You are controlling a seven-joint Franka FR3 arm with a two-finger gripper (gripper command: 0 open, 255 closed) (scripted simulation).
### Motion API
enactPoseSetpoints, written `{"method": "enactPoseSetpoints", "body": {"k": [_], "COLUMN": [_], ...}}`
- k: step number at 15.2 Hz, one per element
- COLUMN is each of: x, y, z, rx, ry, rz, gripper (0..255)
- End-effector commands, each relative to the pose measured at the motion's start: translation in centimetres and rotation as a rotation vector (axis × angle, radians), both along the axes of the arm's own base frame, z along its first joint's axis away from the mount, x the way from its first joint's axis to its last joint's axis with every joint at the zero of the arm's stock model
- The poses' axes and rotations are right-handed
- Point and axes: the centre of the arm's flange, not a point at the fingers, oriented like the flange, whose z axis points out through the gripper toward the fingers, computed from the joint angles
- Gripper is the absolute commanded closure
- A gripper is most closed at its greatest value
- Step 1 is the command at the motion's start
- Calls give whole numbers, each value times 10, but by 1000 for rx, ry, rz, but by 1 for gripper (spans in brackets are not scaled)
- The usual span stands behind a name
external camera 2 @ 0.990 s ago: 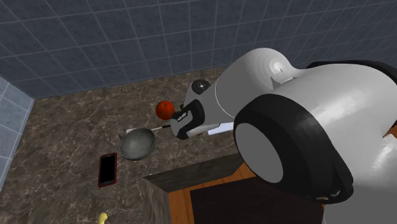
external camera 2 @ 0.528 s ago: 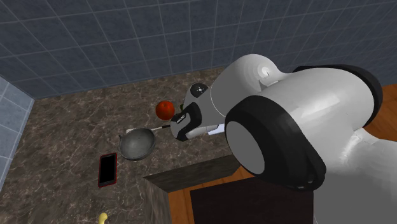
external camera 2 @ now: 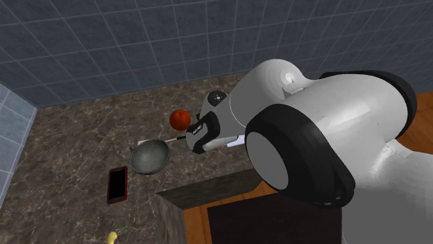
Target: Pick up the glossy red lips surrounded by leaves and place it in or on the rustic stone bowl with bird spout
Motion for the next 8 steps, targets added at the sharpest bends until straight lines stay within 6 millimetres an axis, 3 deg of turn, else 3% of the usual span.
{"method": "enactPoseSetpoints", "body": {"k": [1, 8], "x": [0, 0], "y": [0, 0], "z": [0, 5], "rx": [0, 0], "ry": [0, 0], "rz": [0, 0], "gripper": [255, 255]}}
